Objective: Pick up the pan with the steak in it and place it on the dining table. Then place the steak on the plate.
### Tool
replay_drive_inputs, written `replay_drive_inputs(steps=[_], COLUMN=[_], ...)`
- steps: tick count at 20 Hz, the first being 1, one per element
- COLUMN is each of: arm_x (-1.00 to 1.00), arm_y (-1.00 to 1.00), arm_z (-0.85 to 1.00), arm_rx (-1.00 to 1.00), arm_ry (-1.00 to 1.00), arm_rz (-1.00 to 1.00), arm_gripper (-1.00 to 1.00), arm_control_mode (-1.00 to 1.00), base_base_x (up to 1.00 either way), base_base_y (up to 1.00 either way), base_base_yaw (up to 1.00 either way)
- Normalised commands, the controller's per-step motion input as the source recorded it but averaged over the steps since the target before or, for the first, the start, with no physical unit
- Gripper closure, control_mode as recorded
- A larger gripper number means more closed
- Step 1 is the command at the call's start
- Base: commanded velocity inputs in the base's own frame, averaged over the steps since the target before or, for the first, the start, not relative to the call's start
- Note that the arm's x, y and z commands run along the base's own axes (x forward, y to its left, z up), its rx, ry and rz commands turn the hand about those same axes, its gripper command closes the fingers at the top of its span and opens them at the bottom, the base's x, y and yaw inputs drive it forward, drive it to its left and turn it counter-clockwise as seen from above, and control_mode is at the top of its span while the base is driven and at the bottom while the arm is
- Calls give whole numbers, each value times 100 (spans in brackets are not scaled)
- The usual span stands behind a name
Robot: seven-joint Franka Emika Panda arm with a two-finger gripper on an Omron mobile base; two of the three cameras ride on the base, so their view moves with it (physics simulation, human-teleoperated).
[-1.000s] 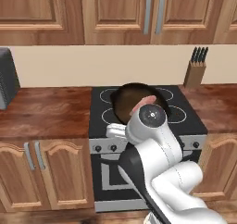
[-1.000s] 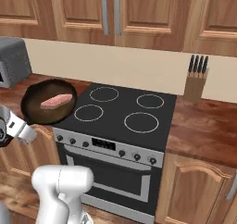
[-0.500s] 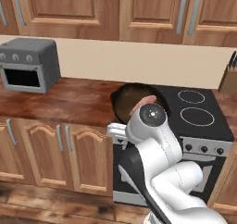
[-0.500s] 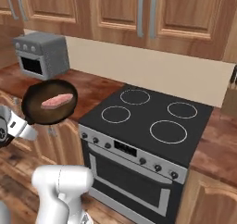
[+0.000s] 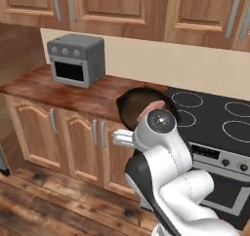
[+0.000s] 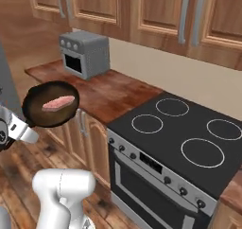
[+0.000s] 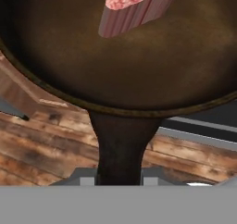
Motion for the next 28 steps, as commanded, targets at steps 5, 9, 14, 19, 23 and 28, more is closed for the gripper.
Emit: replay_drive_inputs(steps=[5, 9, 14, 19, 23, 28], arm_x=[0, 0, 0, 0, 0, 0], arm_y=[0, 0, 0, 0, 0, 0], arm_z=[0, 0, 0, 0, 0, 0], arm_rx=[0, 0, 0, 0, 0, 0], arm_ry=[0, 0, 0, 0, 0, 0], arm_rz=[0, 0, 0, 0, 0, 0], arm_gripper=[100, 100, 100, 100, 100, 100], arm_control_mode=[100, 100, 100, 100, 100, 100], base_base_x=[-21, -20, -23, -22, -19, -11], base_base_y=[-2, -3, -4, -4, -3, 0], base_base_yaw=[42, 42, 42, 42, 41, 42])
